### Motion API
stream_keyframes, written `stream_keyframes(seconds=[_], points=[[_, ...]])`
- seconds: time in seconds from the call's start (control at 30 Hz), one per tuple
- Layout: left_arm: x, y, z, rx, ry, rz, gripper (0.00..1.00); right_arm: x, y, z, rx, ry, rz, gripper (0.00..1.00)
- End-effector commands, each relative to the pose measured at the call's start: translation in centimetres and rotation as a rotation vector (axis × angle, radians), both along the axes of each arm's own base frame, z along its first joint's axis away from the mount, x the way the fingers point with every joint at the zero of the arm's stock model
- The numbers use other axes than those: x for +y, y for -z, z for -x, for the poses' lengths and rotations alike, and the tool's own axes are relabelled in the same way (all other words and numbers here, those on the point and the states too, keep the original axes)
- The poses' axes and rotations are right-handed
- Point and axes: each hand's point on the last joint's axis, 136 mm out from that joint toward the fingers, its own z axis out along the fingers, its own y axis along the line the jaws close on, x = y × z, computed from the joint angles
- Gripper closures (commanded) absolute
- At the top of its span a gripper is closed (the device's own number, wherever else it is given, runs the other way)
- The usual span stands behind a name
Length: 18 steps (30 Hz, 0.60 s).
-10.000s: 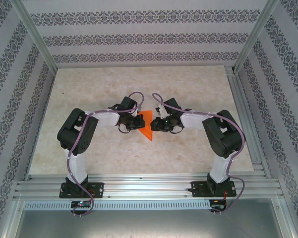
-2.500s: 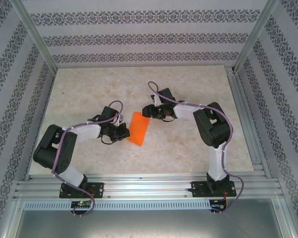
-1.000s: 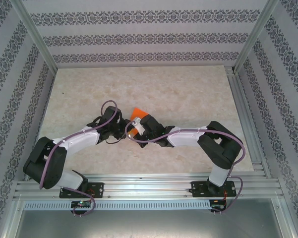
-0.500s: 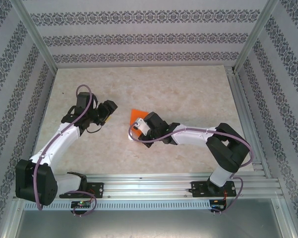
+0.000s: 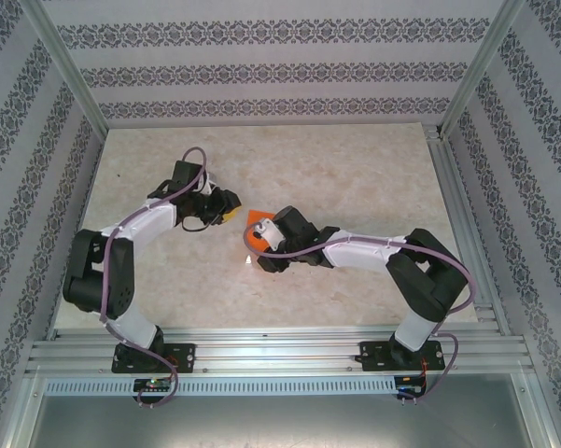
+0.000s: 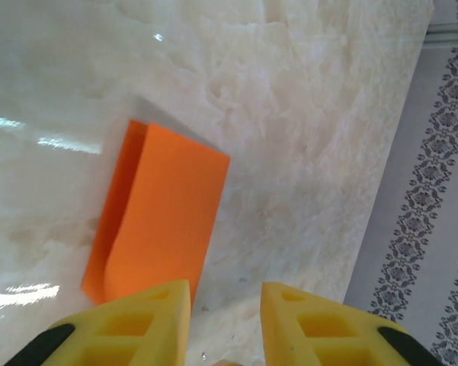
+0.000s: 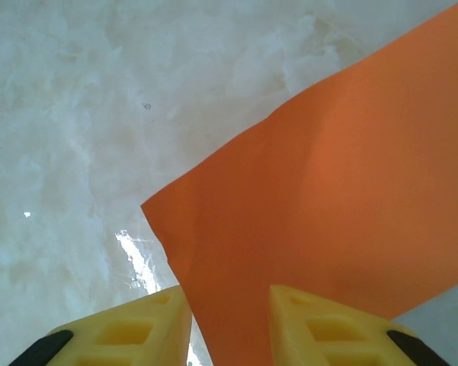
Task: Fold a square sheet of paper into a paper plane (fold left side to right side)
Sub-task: Third fold the triangle at the center of the table.
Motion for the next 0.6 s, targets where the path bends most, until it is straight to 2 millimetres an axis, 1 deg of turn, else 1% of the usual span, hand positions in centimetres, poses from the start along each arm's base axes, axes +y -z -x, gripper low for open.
stream_keyframes(seconds=[0.0, 0.07, 0.13, 0.23, 0.37, 0.57], points=[[-3.7, -0.7, -1.2, -0.063, 0.126, 0.068, 0.71, 1.1, -0.8, -0.8, 0.016, 0.011, -0.050, 0.68], [-5.0, 0.2, -1.4, -0.052, 0.156, 0.072, 0.72, 1.4, -0.8, -1.0, 0.019, 0.014, -0.055, 0.68], [-6.2, 1.6, -1.4, -0.029, 0.187, 0.070, 0.72, 1.7, -0.9, -1.2, 0.019, 0.018, -0.060, 0.68], [-6.9, 3.9, -1.3, 0.008, 0.199, 0.058, 0.76, 2.0, -0.9, -1.5, 0.021, 0.020, -0.066, 0.68], [-7.0, 6.8, -0.8, 0.060, 0.196, 0.041, 0.78, 2.6, -0.9, -1.5, 0.034, 0.018, -0.080, 0.70], [-6.4, 9.1, -0.2, 0.093, 0.181, 0.008, 0.79, 3.3, -0.9, -1.3, 0.042, 0.004, -0.086, 0.70]])
